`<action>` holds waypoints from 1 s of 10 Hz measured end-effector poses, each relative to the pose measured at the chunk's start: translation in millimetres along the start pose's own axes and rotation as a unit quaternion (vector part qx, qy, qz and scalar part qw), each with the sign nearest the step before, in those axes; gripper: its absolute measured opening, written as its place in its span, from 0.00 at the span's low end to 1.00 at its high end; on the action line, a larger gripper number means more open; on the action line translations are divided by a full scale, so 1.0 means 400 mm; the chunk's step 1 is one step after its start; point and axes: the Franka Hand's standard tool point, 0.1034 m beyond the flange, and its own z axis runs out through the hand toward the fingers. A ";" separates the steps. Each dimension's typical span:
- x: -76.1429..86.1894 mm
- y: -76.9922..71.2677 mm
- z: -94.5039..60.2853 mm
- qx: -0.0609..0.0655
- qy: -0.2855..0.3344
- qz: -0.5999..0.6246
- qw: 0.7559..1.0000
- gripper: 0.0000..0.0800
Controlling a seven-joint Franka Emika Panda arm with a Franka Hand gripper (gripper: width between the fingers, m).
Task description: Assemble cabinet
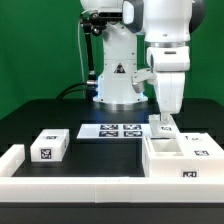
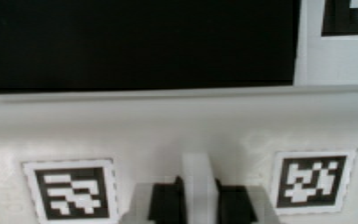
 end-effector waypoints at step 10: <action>-0.111 0.019 0.006 -0.003 0.071 -0.011 0.997 0.08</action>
Offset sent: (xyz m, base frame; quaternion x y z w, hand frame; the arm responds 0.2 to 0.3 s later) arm -0.0131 0.0159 0.0087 0.0252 -0.0004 0.0112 0.9996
